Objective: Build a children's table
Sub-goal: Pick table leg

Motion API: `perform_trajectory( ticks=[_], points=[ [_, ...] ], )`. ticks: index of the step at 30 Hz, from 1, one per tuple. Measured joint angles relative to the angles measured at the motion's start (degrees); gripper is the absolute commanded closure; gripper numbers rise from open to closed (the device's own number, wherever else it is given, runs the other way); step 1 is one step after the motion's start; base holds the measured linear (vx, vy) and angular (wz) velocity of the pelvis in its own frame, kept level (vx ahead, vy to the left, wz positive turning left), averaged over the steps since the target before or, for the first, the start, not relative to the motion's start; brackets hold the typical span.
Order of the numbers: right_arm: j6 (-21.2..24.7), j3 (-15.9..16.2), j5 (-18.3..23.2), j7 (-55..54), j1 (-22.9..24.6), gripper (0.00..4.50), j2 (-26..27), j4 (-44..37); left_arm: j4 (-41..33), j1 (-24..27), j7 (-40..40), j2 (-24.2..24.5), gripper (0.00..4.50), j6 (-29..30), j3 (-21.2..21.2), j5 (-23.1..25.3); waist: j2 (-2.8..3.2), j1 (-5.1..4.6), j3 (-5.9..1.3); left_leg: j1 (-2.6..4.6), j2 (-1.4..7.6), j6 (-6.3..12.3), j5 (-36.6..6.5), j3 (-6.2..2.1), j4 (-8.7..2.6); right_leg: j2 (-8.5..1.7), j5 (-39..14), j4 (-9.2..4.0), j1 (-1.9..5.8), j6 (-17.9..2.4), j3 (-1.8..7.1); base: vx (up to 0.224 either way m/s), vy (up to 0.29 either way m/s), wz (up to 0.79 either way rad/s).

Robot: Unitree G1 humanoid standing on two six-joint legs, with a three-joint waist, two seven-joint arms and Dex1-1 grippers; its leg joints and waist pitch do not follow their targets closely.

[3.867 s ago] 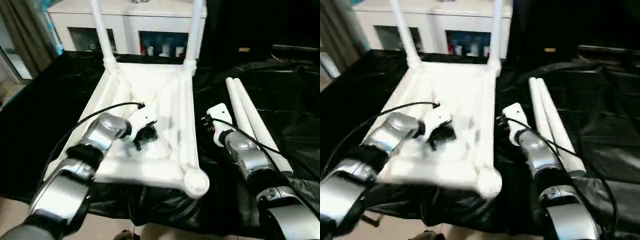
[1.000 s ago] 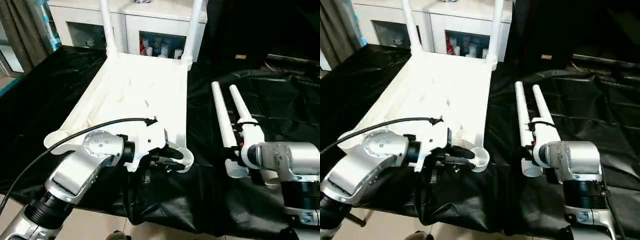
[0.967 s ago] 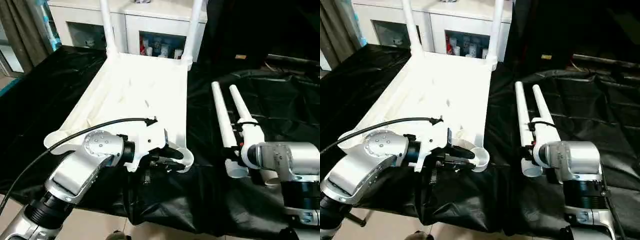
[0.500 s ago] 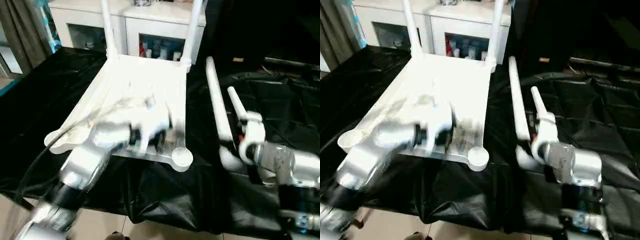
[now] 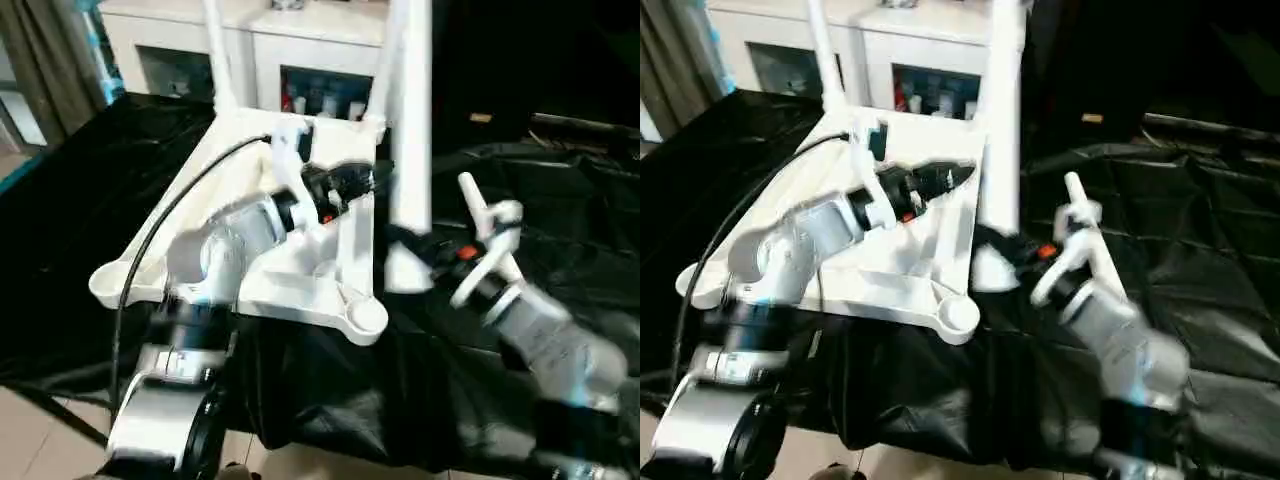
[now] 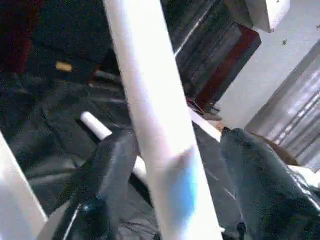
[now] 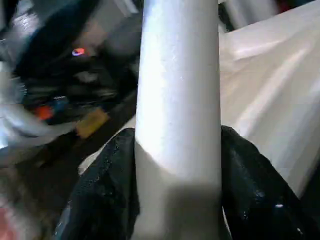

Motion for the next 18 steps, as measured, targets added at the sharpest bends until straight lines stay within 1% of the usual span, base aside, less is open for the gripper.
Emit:
perform_trajectory(
  ticks=[5, 9, 12, 14, 15, 17, 18],
  points=[
    [-1.41, 1.5, 0.0, 0.68, 0.01, 2.56, -0.26, 0.01, -0.22, 0.0, -0.08, -0.53, 0.62, 1.92, -0.01, -1.52, 0.11, 0.13, 0.0, -0.01, 0.0, 0.0, 0.0, -0.02, -0.01, 0.0, 0.0, -0.01, 0.0, 0.0, -0.02, 0.0, 0.0, 0.0],
    [-1.8, 3.2, 0.37, 1.73, -0.01, 2.56, -0.51, 0.01, -1.0, 0.01, -0.1, -0.51, 0.58, 2.93, -0.55, -1.56, 0.11, 0.16, 0.0, -0.01, 0.0, 0.0, 0.0, -0.02, -0.03, 0.0, 0.0, -0.04, 0.0, 0.0, -0.02, 0.0, 0.0, 0.0],
    [-1.98, 4.05, 1.14, 3.13, -0.01, 2.56, -0.8, 0.02, -1.48, 0.01, -0.22, -0.36, 0.92, 3.82, -0.44, -1.89, 0.11, 0.23, 0.01, -0.03, 0.0, 0.0, 0.0, -0.02, -0.04, 0.0, -0.01, -0.06, -0.01, 0.01, -0.03, 0.0, 0.0, 0.0],
    [-1.97, 5.21, 1.92, 4.33, 0.0, 2.56, -1.18, -0.1, -1.54, 0.02, -0.69, -0.1, 1.09, 4.6, -0.46, -2.71, 0.1, 0.29, 0.01, -0.03, 0.0, 0.0, 0.0, -0.02, -0.05, 0.0, -0.01, -0.08, 0.0, 0.01, -0.03, 0.0, 0.0, 0.0],
    [-1.94, 5.59, 2.06, 4.73, 0.0, 2.56, -1.32, -0.12, -1.57, 0.04, -1.02, 0.13, 1.09, 4.95, -0.46, -2.94, 0.1, 0.32, 0.01, -0.03, 0.0, 0.0, 0.0, -0.02, -0.05, 0.0, -0.01, -0.09, 0.0, 0.01, -0.03, 0.0, 0.0, 0.0],
    [-1.91, 6.0, 2.44, 5.56, 0.03, 2.56, -1.78, -0.13, -2.04, 0.33, -2.21, 0.78, 1.36, 5.7, -0.36, -3.6, 0.1, 0.41, 0.01, -0.04, 0.0, 0.0, 0.0, -0.02, -0.06, 0.0, -0.01, -0.1, -0.01, 0.01, -0.03, 0.0, 0.0, 0.0],
    [-1.91, 6.05, 2.5, 6.09, 0.03, 2.56, -2.02, -0.18, -2.07, 0.46, -2.66, 0.93, 1.36, 5.93, -0.3, -4.15, 0.1, 0.45, 0.01, -0.04, 0.0, 0.0, 0.0, -0.02, -0.07, 0.0, -0.01, -0.11, -0.01, 0.01, -0.03, 0.0, 0.0, 0.0]
  ],
)
